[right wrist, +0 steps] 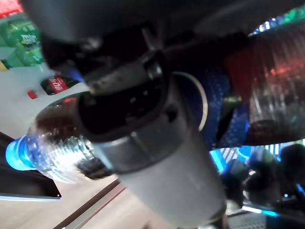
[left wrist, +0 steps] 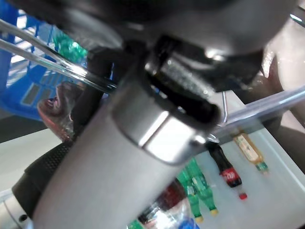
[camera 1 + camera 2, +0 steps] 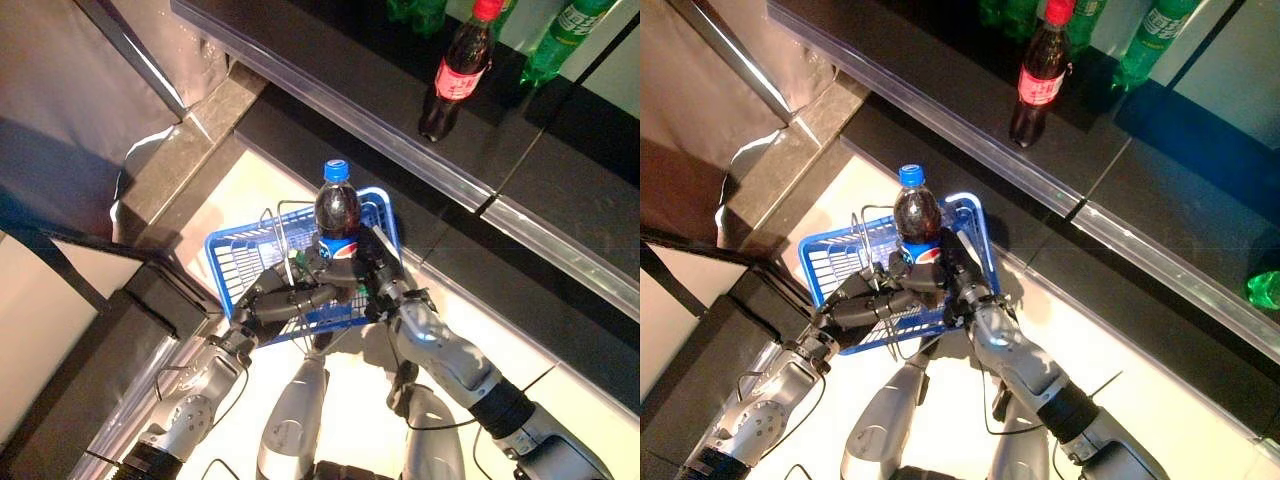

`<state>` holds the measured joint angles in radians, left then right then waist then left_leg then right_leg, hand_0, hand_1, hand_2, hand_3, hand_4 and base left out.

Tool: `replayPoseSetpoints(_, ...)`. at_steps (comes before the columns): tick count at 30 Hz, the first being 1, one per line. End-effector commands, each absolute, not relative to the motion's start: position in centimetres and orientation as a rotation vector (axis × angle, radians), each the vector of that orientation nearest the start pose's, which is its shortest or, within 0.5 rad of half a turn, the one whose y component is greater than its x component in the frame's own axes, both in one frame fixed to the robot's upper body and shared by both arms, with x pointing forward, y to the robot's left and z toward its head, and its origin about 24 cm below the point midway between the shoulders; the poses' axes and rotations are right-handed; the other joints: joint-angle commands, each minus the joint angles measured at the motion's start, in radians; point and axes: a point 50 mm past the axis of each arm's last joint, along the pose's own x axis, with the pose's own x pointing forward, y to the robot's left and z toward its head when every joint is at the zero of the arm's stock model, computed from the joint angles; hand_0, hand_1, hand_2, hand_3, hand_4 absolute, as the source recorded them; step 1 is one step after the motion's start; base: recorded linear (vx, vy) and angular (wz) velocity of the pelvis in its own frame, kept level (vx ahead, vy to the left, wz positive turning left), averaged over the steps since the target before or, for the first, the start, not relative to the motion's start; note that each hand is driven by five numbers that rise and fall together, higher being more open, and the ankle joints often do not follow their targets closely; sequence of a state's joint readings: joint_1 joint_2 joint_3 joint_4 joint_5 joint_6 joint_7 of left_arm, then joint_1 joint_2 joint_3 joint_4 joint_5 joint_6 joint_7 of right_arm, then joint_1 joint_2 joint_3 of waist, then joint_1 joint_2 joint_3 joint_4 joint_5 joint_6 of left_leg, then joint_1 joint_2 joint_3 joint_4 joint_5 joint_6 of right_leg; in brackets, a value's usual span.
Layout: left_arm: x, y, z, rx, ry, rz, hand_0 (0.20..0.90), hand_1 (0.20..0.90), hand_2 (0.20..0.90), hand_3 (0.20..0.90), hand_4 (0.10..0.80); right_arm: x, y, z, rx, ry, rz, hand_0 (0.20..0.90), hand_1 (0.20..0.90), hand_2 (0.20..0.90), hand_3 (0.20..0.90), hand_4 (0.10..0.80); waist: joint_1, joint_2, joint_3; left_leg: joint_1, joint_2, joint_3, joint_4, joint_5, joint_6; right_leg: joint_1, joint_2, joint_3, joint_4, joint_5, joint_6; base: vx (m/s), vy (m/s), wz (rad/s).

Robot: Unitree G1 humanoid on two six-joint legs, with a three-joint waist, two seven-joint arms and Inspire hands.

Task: Pick up the drink and place into the basket.

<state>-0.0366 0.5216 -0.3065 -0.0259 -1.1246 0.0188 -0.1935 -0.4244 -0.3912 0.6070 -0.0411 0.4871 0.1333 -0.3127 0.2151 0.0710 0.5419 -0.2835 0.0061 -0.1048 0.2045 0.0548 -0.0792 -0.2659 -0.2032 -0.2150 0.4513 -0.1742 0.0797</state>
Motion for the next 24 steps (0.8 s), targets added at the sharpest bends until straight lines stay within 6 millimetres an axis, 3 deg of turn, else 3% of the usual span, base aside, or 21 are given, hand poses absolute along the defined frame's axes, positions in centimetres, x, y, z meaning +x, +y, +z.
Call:
replayPoseSetpoints(1, 21.7, 12.7, 20.6, -0.611, -0.694, -1.064, 0.300, 0.300, 0.300, 0.200, 0.100, 27.8, -2.3, 17.0, 0.062, -0.397, 0.543, 0.300, 0.300, 0.300, 0.200, 0.100, -0.004, 0.006, -0.058, 0.014, -0.031, -0.003, 0.116, -0.065, 0.055, 0.096, -0.012, -0.010, -0.098, 0.090, -0.054, 0.000, 0.000, 0.00)
replayPoseSetpoints(9, 21.8, 13.7, 20.3, -0.594, -0.718, -1.067, 0.300, 0.300, 0.300, 0.200, 0.100, 30.2, -3.6, 14.6, 0.010, -0.322, 0.381, 0.300, 0.300, 0.300, 0.200, 0.100, 0.018, 0.017, -0.055, 0.000, -0.039, -0.015, 0.116, -0.060, 0.054, 0.084, -0.023, -0.025, -0.091, 0.091, -0.054, -0.005, -0.002, 0.05)
replayPoseSetpoints(17, 21.9, 13.0, 20.9, -0.578, -0.755, -1.121, 0.300, 0.300, 0.300, 0.200, 0.100, 31.8, -4.5, 10.3, 0.036, -0.125, 0.256, 0.300, 0.300, 0.300, 0.200, 0.100, 0.028, 0.021, -0.047, -0.015, -0.049, -0.022, 0.119, -0.061, 0.057, 0.065, -0.030, -0.034, -0.078, 0.095, -0.054, -0.006, -0.007, 0.05)
replayPoseSetpoints(24, 21.5, 11.8, 22.4, -0.581, -0.794, -1.182, 0.300, 0.300, 0.300, 0.200, 0.100, 32.0, -4.7, 6.9, 0.007, 0.009, 0.226, 0.300, 0.300, 0.300, 0.200, 0.100, 0.027, 0.029, -0.034, -0.032, -0.055, -0.025, 0.121, -0.057, 0.060, 0.043, -0.036, -0.035, -0.070, 0.101, -0.052, -0.007, 0.000, 0.02)
